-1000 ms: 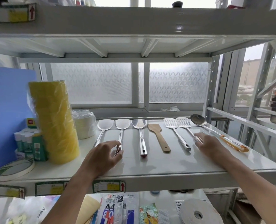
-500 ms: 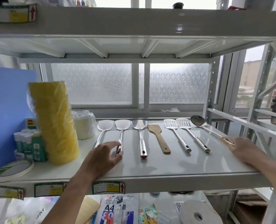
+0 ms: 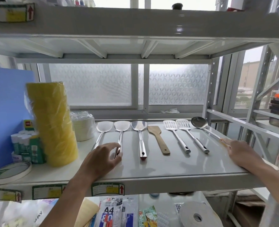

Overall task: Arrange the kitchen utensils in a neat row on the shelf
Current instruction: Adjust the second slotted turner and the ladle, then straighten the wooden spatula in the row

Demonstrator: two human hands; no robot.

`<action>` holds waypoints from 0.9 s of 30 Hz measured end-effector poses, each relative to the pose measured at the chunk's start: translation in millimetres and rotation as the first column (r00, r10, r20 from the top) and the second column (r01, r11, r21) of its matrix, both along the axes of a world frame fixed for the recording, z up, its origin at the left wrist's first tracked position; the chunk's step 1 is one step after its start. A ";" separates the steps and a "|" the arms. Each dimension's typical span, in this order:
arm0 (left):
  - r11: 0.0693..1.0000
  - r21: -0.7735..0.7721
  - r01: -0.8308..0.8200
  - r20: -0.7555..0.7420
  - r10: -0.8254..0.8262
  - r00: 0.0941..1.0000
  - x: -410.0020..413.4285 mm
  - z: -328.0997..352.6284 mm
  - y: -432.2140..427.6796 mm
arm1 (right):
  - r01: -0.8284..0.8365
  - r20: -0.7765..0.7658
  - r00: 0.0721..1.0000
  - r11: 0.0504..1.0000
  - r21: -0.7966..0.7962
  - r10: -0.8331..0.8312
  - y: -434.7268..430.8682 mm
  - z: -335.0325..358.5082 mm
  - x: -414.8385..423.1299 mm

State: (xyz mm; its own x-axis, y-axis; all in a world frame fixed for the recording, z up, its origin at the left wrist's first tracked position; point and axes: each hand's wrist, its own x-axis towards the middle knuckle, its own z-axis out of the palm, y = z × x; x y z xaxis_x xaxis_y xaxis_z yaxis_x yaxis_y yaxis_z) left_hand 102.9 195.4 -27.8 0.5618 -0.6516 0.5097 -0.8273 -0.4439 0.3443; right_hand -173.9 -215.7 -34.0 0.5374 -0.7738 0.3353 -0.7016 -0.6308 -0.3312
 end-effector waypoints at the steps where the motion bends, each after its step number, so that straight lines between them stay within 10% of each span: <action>1: 1.000 0.001 -0.002 0.003 0.002 1.000 -0.1 -0.2 -0.1 | 0.004 -0.002 1.000 1.000 -0.005 -0.004 1.3 -0.3 0.3; 27: 1.000 -0.012 0.006 0.010 -0.006 1.000 2.5 -1.2 -0.1 | -0.005 0.050 0.999 0.988 -0.156 0.013 36.8 25.8 18.8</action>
State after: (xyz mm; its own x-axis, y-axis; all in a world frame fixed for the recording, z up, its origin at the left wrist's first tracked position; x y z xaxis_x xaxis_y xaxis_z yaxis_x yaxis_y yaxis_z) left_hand 105.4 195.3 -29.0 0.5530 -0.6488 0.5228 -0.8332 -0.4352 0.3413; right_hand -155.1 -178.9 -8.2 0.5232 -0.7054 0.4781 -0.6806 -0.6835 -0.2638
